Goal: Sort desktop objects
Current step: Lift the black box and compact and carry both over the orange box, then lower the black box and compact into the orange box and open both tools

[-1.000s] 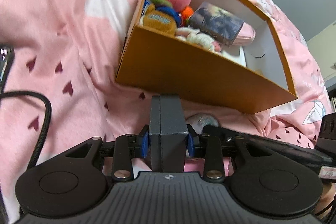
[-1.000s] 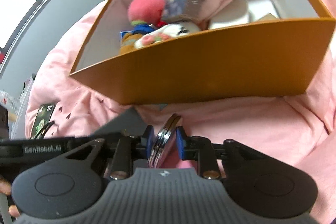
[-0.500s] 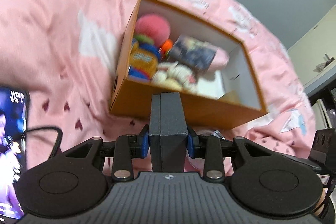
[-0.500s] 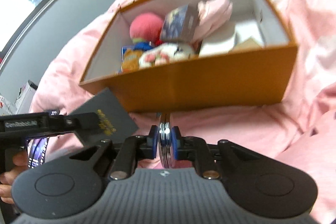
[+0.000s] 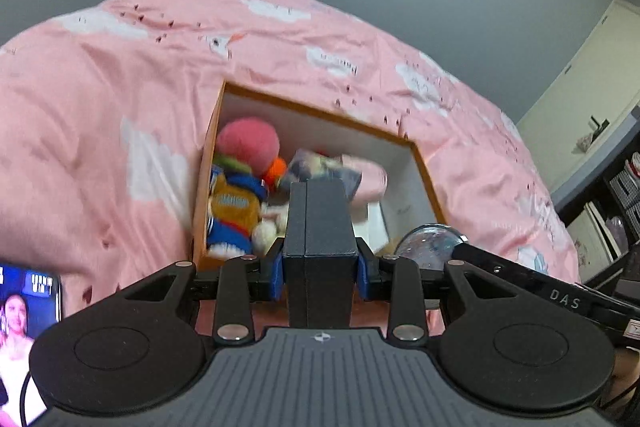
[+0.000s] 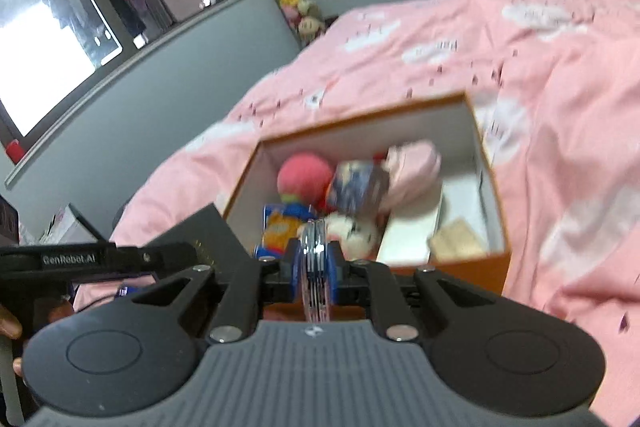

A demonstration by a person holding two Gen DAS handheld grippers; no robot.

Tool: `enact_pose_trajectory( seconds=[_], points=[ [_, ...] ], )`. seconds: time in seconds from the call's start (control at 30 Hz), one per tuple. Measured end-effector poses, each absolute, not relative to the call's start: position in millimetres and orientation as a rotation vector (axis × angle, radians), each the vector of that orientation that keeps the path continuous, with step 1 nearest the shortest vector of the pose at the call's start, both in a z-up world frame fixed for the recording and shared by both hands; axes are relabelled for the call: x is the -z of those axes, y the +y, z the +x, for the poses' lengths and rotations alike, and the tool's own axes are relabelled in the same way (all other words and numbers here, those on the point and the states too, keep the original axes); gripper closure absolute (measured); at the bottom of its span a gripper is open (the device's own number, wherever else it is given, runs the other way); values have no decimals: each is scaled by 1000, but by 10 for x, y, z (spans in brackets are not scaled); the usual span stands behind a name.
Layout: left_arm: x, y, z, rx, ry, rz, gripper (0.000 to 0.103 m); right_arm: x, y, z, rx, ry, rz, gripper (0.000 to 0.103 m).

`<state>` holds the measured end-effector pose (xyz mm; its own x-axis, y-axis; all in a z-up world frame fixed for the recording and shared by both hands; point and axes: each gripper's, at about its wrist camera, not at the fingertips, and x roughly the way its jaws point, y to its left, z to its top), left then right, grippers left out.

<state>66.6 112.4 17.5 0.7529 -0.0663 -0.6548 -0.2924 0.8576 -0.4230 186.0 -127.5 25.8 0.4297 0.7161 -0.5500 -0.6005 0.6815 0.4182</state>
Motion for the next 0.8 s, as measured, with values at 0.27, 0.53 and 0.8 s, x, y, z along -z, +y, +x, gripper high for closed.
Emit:
enact_pose_trajectory(
  seconds=[0.27, 0.53, 0.8],
  points=[
    [-70, 1127, 1055, -122, 664, -583, 65, -285, -1087, 2164, -743, 701, 141, 88],
    [247, 904, 1367, -61, 678, -600, 65, 140, -945, 2382, -673, 792, 127, 88],
    [343, 826, 1417, -21, 655, -626, 65, 334, -991, 2442, -640, 829, 158, 88]
  ],
)
